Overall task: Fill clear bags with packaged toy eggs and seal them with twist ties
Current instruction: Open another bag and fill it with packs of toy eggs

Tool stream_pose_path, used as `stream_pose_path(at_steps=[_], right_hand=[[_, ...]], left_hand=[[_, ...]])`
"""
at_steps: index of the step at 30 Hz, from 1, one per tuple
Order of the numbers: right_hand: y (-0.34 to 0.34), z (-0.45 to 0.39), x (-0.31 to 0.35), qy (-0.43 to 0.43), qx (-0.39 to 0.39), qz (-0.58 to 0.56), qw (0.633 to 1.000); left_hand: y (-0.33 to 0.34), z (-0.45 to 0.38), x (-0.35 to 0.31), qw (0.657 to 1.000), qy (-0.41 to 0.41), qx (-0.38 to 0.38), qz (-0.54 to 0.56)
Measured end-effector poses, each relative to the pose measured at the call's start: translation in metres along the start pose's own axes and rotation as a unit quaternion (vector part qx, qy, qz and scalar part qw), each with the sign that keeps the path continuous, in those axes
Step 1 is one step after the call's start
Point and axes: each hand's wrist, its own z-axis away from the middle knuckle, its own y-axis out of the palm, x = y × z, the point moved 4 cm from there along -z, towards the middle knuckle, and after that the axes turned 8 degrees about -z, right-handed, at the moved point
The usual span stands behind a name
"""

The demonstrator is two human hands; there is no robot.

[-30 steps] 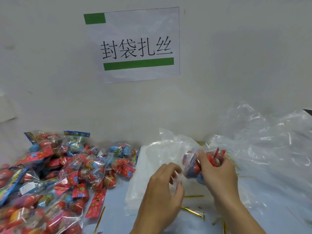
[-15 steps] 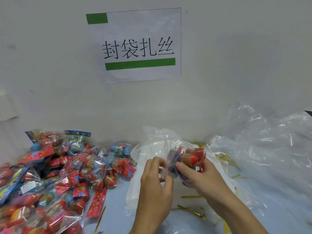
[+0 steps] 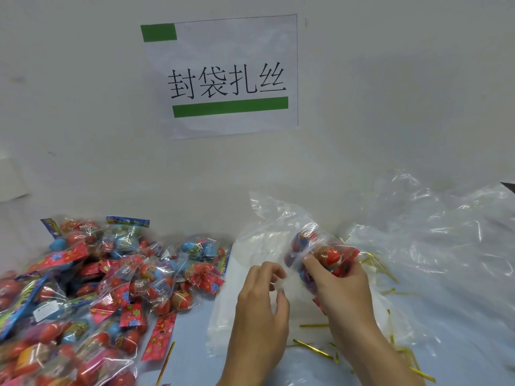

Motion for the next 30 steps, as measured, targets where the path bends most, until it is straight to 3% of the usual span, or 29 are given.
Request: stream_pose_path(at_steps=[3, 6, 10, 12, 14, 16, 19, 21, 24, 25, 27, 30], right_hand=[[0.002, 0.001, 0.000, -0.003, 0.011, 0.007, 1.000], [-0.003, -0.001, -0.005, -0.013, -0.032, 0.014, 0.999], [-0.006, 0.000, -0.010, 0.002, -0.056, 0.004, 0.998], [-0.008, -0.002, -0.009, 0.009, -0.061, 0.001, 0.998], [-0.014, -0.005, -0.006, 0.028, -0.073, -0.029, 0.997], [-0.018, -0.008, -0.003, 0.058, -0.075, -0.072, 0.993], [-0.015, -0.007, 0.002, 0.112, -0.019, -0.150, 0.982], [-0.008, -0.003, 0.004, 0.148, 0.032, -0.179, 0.972], [0.005, 0.005, 0.004, 0.207, 0.113, -0.200, 0.951], [0.008, 0.008, 0.003, 0.224, 0.139, -0.198, 0.944], [0.013, 0.012, 0.001, 0.246, 0.165, -0.184, 0.937], [0.014, 0.012, -0.003, 0.252, 0.156, -0.180, 0.938]], left_hand=[[-0.004, 0.000, 0.005, 0.999, -0.018, -0.020, -0.026], [-0.004, -0.001, 0.005, 0.999, -0.024, -0.002, -0.034], [-0.003, 0.000, -0.010, 0.997, 0.027, 0.062, 0.043], [-0.007, 0.001, -0.014, 0.995, 0.045, 0.058, 0.073], [-0.014, 0.002, -0.013, 0.993, 0.034, 0.009, 0.113], [-0.024, 0.002, -0.011, 0.987, 0.012, -0.091, 0.132], [-0.036, 0.000, 0.002, 0.971, -0.067, -0.213, 0.091], [-0.032, -0.002, 0.013, 0.974, -0.135, -0.147, 0.104], [-0.016, -0.002, 0.008, 0.958, -0.150, 0.039, 0.240], [-0.014, -0.002, 0.006, 0.952, -0.134, 0.049, 0.270], [-0.018, -0.004, 0.006, 0.959, -0.108, -0.003, 0.263], [-0.023, -0.006, 0.010, 0.967, -0.109, -0.054, 0.223]])
